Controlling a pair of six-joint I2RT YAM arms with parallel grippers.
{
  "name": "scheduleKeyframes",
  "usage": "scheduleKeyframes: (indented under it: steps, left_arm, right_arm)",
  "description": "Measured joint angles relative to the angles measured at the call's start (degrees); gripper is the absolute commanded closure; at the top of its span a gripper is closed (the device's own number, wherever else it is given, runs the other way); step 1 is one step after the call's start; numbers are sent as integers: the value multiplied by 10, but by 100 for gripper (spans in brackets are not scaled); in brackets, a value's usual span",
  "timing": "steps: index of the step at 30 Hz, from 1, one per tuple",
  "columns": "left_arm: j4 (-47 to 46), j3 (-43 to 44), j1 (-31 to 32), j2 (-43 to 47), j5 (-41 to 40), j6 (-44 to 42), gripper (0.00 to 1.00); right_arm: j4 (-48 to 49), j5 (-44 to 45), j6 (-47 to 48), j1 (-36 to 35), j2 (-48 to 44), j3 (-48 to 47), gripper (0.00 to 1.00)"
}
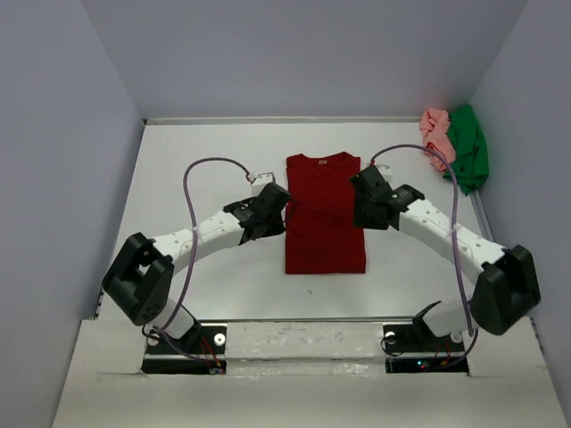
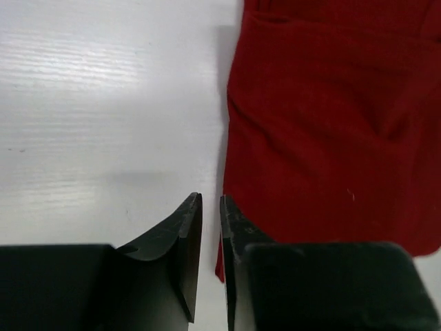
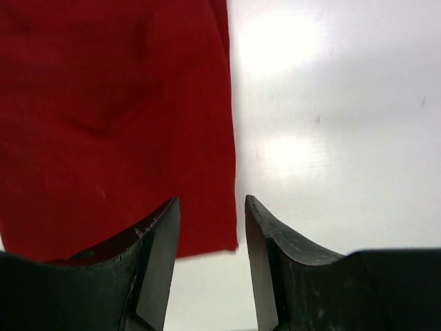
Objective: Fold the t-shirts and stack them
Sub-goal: Fold the tshirt
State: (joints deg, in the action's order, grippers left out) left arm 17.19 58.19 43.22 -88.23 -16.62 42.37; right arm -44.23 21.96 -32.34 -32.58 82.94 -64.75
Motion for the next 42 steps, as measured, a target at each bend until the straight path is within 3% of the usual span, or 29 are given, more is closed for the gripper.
scheduleKeyframes:
  steps: [4,11,18,22,32,42]
  left_arm:
    - [-16,-78,4,101,72,-8,62]
    - [-87,-171,-4,214,202,-14,58]
    - [-177,-285,-10,175,321,7,50]
    - [-197,-296,-18,170,358,11,46]
    - [-238,-296,-43,152,391,3,45]
    - [-188,-250,-51,92,361,-26,44]
  right_arm:
    - [-7,-58,-31,-1,-96,78,51]
    - [7,-183,-91,-1,-199,202,51]
    - [14,-231,-146,-1,-294,262,48]
    - [13,-235,-159,-1,-294,272,46]
    - [13,-232,-172,-1,-284,275,41]
    - [7,-199,-177,-1,-269,265,34]
